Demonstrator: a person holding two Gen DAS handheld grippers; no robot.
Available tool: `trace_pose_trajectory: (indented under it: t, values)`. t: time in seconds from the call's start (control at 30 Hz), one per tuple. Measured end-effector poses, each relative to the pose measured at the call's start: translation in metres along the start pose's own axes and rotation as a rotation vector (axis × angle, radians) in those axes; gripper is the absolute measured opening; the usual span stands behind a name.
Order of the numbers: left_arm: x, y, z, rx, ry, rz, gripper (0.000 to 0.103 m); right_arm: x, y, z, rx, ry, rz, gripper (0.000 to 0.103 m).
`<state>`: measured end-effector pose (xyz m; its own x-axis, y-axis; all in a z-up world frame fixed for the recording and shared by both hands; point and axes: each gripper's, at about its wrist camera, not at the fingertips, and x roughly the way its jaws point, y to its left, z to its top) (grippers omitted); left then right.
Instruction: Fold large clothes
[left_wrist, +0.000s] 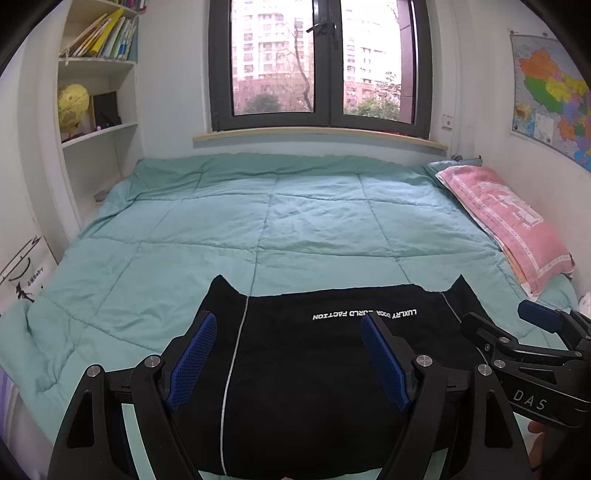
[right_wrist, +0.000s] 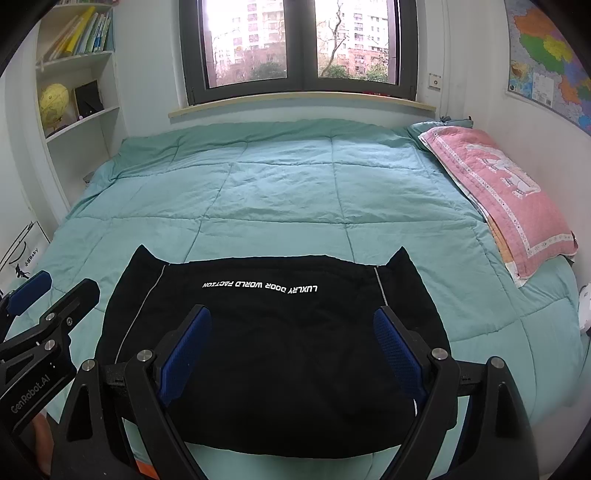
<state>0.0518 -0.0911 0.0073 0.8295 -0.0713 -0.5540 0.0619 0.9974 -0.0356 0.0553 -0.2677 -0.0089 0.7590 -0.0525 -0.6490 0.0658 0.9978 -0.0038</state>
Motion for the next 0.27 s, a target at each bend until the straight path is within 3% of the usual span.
trace_pose_trajectory:
  t: [0.27]
  values:
    - [0.0071, 0.0039, -0.0019, 0.0, 0.0, 0.027, 0.081, 0.0073, -0.0006, -0.0014, -0.001, 0.019, 0.0, 0.09]
